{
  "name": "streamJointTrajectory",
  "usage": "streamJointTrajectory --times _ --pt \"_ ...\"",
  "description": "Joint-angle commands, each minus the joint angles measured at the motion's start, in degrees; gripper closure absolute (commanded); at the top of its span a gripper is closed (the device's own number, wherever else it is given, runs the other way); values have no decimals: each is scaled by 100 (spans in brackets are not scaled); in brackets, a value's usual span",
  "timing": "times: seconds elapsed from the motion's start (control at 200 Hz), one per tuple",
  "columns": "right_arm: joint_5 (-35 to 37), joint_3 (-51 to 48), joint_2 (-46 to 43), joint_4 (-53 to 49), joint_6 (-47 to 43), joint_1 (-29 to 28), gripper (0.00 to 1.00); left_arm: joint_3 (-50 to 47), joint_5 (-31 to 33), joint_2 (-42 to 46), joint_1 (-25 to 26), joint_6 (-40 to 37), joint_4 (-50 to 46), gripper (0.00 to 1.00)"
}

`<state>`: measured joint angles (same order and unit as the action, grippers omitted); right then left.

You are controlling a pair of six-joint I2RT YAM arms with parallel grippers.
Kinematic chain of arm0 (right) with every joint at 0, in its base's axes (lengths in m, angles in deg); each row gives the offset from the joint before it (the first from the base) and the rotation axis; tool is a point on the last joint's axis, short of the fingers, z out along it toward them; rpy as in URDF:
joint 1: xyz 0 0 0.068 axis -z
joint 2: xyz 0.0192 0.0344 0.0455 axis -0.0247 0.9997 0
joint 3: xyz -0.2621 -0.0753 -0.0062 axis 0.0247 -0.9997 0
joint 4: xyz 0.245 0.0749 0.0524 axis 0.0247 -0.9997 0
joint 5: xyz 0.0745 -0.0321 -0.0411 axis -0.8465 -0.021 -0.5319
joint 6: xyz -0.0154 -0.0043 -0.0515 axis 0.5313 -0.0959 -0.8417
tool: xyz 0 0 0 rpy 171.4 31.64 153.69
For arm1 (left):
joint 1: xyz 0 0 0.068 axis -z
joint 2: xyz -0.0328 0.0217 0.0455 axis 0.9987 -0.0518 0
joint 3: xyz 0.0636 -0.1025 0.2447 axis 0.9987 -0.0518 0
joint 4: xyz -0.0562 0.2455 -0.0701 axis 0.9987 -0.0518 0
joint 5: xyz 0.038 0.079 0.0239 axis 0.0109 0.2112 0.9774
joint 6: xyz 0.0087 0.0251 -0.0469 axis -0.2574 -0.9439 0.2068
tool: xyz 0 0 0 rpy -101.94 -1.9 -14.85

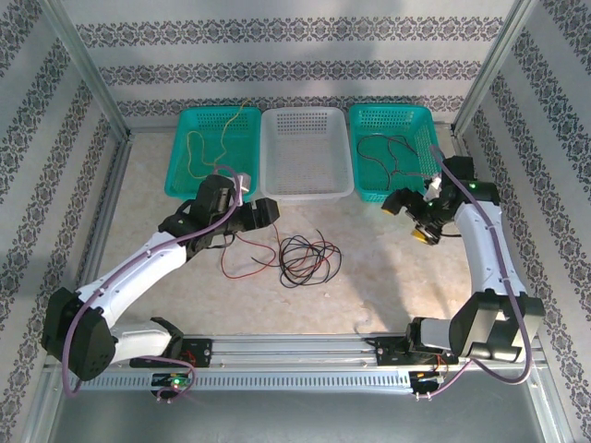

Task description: Untangle the cables

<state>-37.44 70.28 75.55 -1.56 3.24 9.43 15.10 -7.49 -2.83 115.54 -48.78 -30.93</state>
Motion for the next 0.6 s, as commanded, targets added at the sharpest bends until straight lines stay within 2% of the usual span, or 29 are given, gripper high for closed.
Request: streamJointTrajectory --times 0.0,0.1,0.26,0.345,0.465,0.595 --pt "-1814 128 -177 1343 660 -14 2 135 -97 -30 67 10 186 22" --pt "-1698 503 -438 1661 961 -120 2 -28 95 115 89 33 31 21" --pt "-275 1126 -688 757 649 -584 6 -565 362 506 102 174 -188 21" --pt "735 1090 -836 368 536 -1157 10 -809 395 664 133 263 -270 22" --pt "1335 481 -1215 429 717 -1964 12 -1011 559 789 296 291 -482 22" --pt "2112 -372 -1238 518 773 -3298 15 -1146 640 767 417 438 -611 24"
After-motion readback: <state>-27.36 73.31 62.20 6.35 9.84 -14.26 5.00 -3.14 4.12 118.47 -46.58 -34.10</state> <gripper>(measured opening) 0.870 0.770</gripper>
